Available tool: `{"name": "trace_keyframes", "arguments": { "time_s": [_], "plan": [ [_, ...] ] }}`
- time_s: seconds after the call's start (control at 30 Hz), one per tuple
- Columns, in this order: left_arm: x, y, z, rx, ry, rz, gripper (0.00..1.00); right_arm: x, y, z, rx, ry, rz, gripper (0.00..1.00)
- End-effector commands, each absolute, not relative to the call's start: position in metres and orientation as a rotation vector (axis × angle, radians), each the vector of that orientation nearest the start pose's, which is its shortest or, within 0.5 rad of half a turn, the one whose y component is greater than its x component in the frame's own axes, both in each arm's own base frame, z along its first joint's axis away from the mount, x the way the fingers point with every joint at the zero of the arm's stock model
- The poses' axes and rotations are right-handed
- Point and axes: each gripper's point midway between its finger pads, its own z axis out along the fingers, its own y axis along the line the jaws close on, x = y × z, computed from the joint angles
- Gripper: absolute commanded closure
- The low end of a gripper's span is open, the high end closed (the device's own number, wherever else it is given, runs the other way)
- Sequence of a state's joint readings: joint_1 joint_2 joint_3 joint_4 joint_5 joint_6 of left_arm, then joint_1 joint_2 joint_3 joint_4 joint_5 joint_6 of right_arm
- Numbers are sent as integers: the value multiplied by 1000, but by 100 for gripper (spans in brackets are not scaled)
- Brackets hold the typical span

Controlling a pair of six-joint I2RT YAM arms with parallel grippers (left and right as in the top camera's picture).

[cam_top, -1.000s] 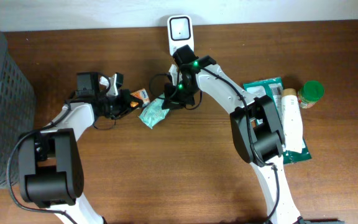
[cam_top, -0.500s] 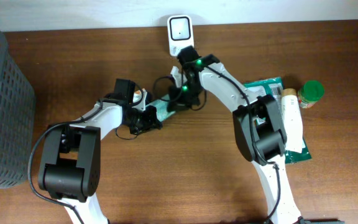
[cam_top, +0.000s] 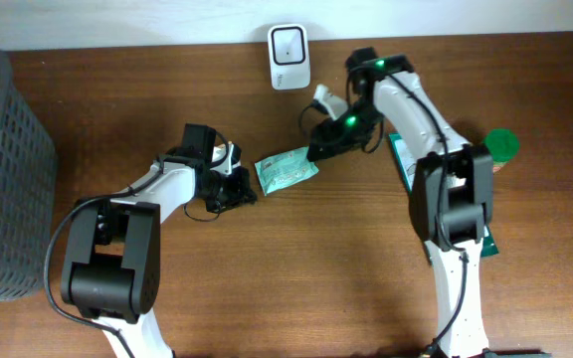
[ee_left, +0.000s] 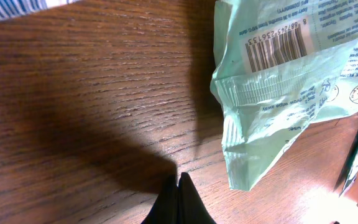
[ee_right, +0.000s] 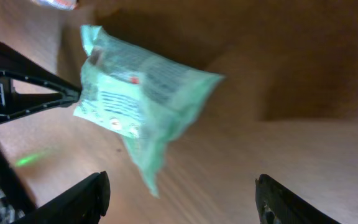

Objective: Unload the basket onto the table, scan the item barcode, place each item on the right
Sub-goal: 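Take the pouch from the left gripper with the right gripper, then hold the light green pouch up in front of the scanner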

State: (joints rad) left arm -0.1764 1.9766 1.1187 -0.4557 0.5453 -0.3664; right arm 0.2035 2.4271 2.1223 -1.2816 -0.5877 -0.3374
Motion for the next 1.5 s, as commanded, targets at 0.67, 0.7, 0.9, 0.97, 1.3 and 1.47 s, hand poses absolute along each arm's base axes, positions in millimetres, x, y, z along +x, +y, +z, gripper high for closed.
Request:
{"name": "trace_keyframes", "arguments": {
  "time_s": [0.67, 0.7, 0.9, 0.97, 1.3, 1.47],
  "plan": [
    [362, -135, -26, -223, 2960, -718, 100, 407, 296, -22, -763, 2880, 1348, 72],
    [362, -135, -26, -223, 2960, -719, 100, 407, 296, -22, -761, 2882, 1347, 81],
    [362, -135, -26, -223, 2960, -718, 100, 425, 275, 17, -765, 2790, 1333, 96],
    [362, -134, -26, -223, 2960, -714, 100, 433, 253, 70, -795, 2697, 1297, 96],
    [374, -131, -4, -62, 2922, -664, 100, 439, 121, 274, -650, 2330, 1024, 96],
    [405, -86, 93, -76, 2745, -475, 94, 425, 118, 290, -664, 2246, 1161, 96]
  ]
}}
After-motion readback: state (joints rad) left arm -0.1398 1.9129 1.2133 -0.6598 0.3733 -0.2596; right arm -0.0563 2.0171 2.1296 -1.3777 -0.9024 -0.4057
